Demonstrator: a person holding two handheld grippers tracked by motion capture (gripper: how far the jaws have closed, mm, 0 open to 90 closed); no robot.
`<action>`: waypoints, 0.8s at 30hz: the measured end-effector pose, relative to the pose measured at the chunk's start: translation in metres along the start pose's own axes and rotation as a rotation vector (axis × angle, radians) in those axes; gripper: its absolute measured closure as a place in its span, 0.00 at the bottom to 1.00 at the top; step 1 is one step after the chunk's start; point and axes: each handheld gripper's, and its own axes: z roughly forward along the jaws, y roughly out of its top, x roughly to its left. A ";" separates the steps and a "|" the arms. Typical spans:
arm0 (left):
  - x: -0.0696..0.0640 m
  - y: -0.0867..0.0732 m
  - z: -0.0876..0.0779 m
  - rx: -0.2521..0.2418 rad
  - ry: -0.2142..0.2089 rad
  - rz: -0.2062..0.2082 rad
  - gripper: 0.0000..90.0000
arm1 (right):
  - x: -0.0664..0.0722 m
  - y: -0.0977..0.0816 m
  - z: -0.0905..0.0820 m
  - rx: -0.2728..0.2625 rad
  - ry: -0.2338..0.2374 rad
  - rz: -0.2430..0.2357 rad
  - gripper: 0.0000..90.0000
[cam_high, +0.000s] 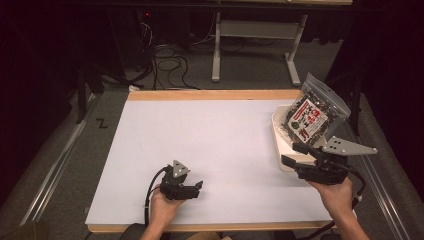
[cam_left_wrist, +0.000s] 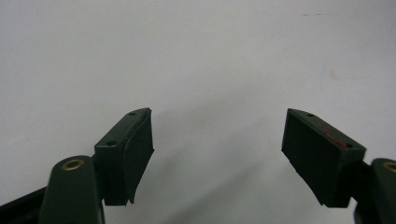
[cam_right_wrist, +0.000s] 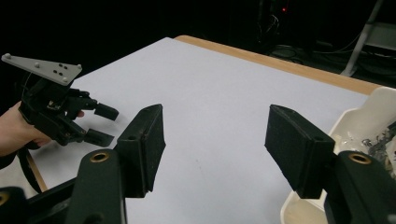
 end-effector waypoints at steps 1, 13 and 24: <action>0.000 0.000 0.000 0.000 0.000 0.000 0.28 | 0.000 0.000 0.000 0.000 0.000 0.000 0.43; 0.000 0.000 -0.001 -0.013 0.001 0.006 0.27 | 0.010 -0.015 0.012 0.029 0.018 -0.005 0.42; -0.001 0.000 -0.001 -0.007 0.006 0.023 0.27 | 0.011 -0.029 0.022 0.054 0.015 -0.005 0.42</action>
